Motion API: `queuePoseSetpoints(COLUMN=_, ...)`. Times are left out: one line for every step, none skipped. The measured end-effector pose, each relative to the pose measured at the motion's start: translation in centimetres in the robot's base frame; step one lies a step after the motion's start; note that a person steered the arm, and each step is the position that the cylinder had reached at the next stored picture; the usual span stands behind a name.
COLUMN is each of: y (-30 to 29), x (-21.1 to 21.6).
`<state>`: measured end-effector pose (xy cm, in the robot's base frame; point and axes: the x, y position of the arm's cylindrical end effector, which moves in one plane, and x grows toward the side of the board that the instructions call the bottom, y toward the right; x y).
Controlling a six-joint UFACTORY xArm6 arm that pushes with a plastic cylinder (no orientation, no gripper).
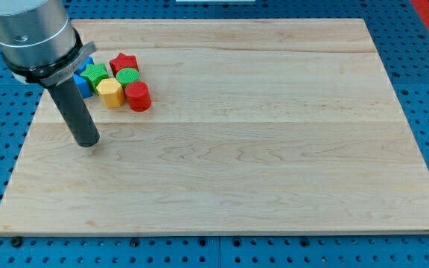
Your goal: Move the yellow heart top left to the blue cube
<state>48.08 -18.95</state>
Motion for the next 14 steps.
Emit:
queuePoseSetpoints(y=0.4, x=0.0)
queuePoseSetpoints(y=0.3, x=0.1)
queuePoseSetpoints(y=0.3, x=0.1)
queuePoseSetpoints(y=0.3, x=0.1)
queuePoseSetpoints(y=0.3, x=-0.1)
queuePoseSetpoints(y=0.3, x=-1.0)
queuePoseSetpoints(y=0.3, x=-2.6)
queuePoseSetpoints(y=-0.1, x=-3.1)
queuePoseSetpoints(y=-0.9, x=-3.2)
queuePoseSetpoints(y=-2.3, x=-4.3)
queuePoseSetpoints(y=-3.6, x=-4.4)
queuePoseSetpoints(y=-5.8, x=-5.3)
queuePoseSetpoints(y=-6.5, x=-6.4)
queuePoseSetpoints(y=-10.1, x=-8.8)
